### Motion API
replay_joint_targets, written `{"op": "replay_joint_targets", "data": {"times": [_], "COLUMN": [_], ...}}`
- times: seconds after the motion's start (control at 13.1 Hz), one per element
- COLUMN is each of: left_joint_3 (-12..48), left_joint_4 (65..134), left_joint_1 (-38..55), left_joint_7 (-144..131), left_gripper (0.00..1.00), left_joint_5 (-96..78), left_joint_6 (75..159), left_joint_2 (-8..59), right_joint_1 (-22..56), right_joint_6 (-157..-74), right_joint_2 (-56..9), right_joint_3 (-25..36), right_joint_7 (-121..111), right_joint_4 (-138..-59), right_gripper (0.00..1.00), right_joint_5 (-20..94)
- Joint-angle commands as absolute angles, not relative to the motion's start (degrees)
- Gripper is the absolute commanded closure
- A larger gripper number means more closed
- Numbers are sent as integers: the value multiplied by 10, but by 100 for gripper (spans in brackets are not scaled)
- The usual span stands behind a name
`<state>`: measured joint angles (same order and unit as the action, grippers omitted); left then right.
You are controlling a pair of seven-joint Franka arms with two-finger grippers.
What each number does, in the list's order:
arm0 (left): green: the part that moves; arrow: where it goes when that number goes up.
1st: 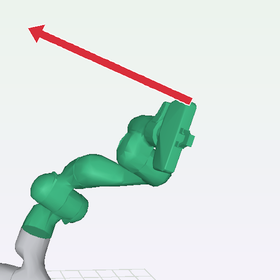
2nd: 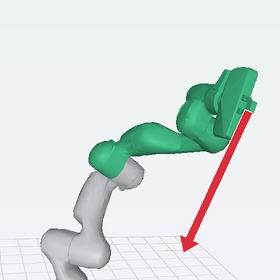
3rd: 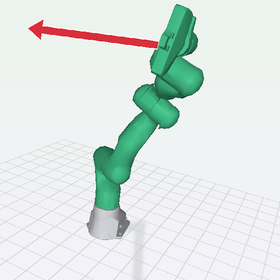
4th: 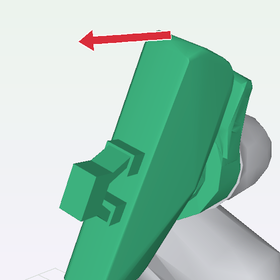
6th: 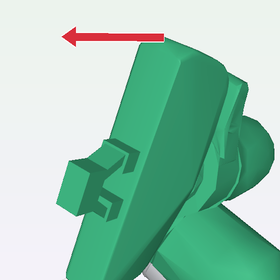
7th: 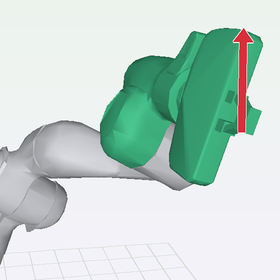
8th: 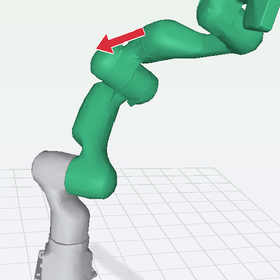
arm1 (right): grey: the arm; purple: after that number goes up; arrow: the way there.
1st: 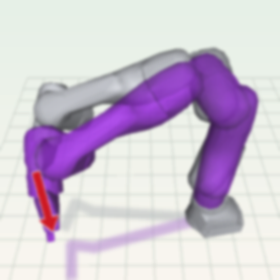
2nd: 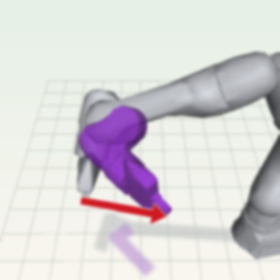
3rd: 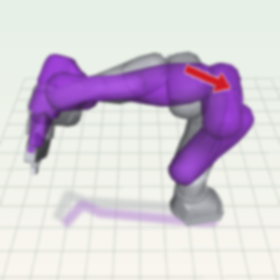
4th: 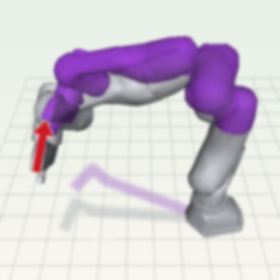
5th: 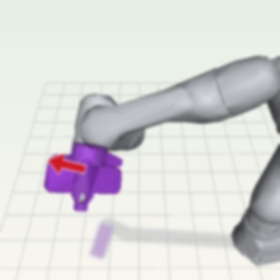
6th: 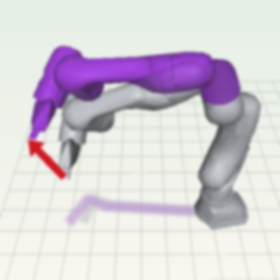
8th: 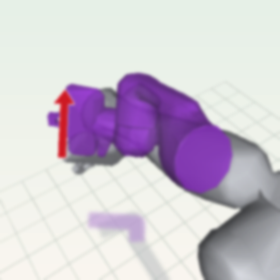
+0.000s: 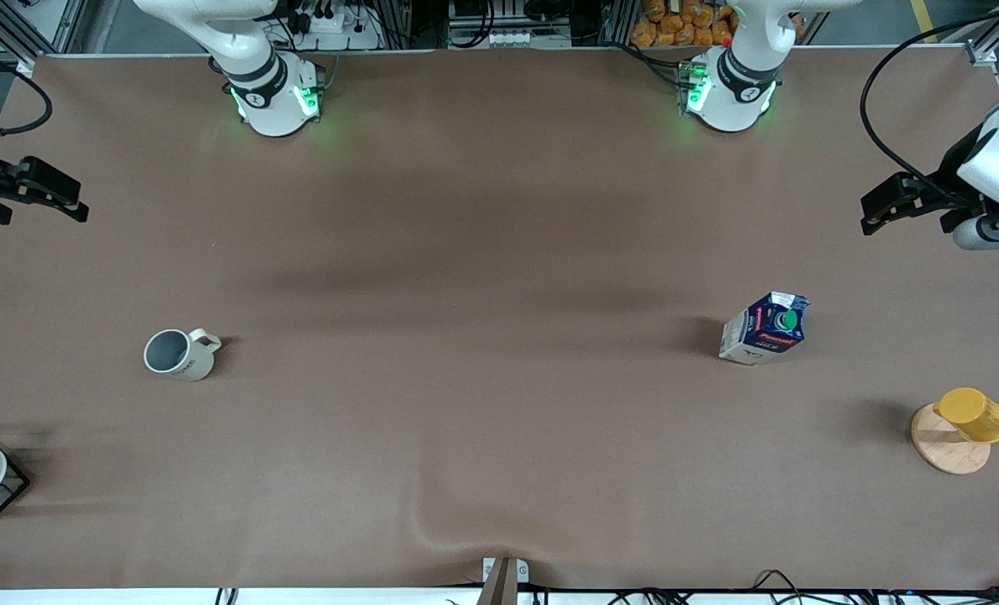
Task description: Place milk next to cup
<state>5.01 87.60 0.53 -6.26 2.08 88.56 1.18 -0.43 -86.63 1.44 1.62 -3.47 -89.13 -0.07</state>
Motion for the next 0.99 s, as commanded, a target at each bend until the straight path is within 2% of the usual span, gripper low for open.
{"op": "replay_joint_targets", "data": {"times": [0.0,0.54,0.92], "left_joint_3": [52,52,54], "left_joint_4": [866,870,886], "left_joint_1": [4,2,0], "left_joint_7": [-53,-48,-51], "left_gripper": [0,0,0], "left_joint_5": [12,12,19], "left_joint_6": [872,872,908], "left_joint_2": [10,17,62], "right_joint_1": [-6,-6,0], "right_joint_6": [-866,-869,-873], "right_joint_2": [27,24,10], "right_joint_3": [13,14,12], "right_joint_7": [-8,-9,-15], "right_joint_4": [-897,-897,-898], "right_gripper": [0,0,0], "right_joint_5": [4,4,5]}}
